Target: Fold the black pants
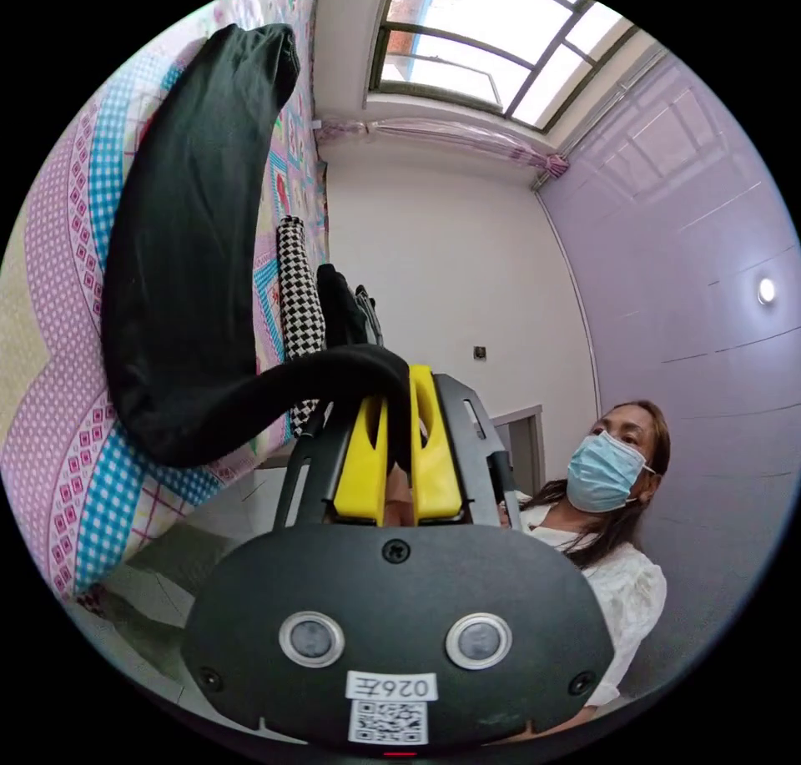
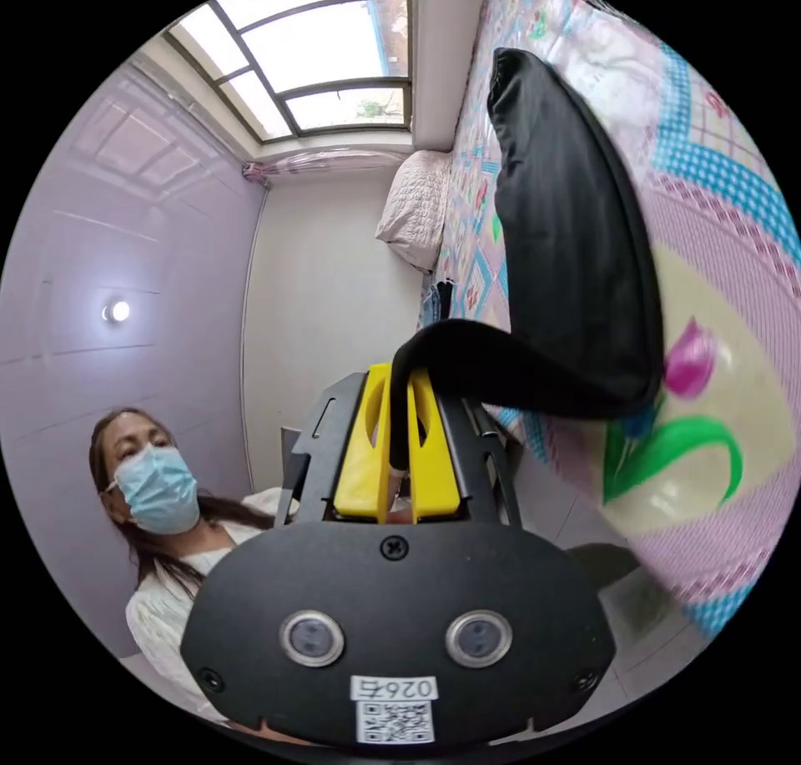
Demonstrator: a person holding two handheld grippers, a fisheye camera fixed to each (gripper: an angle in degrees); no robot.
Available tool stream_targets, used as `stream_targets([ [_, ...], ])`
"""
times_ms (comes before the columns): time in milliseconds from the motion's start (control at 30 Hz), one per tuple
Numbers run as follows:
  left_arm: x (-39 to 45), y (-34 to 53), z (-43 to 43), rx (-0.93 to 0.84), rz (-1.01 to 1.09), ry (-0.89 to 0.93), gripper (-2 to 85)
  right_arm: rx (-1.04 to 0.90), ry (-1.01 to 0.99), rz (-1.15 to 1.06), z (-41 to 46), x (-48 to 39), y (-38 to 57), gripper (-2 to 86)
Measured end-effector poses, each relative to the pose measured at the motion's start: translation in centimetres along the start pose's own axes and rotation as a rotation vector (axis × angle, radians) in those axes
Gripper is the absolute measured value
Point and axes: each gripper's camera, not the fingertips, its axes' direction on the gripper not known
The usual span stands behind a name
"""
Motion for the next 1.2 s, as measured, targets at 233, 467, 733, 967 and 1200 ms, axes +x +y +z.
stream_targets([
  [233, -10.9, -13.7, -2.6, 0.104, -0.182, 0.008, 16.2, 0.029, 0.011, 0.258, 0.3, 12.0, -16.4, 7.5],
  [467, -13.4, -17.5, -3.6, 0.023, -0.174, 0.038, 16.1, -0.010, -0.065, 0.270, 0.3, 16.8, -21.6, 11.4],
  [733, -19.3, -17.5, -4.0, -0.026, -0.309, -0.003, 8.2, -0.024, -0.200, 0.431, 2.1, 24.3, -16.6, 5.9],
  [967, -23.8, -15.4, -4.8, 0.184, -0.337, -0.032, 4.9, -0.090, -0.035, 0.265, 4.1, 25.5, -8.8, -0.5],
  [1200, -22.8, -15.1, -1.0, 0.135, -0.299, -0.030, 10.4, -0.435, 0.443, -0.105, 15.3, 21.6, -4.2, -0.9],
])
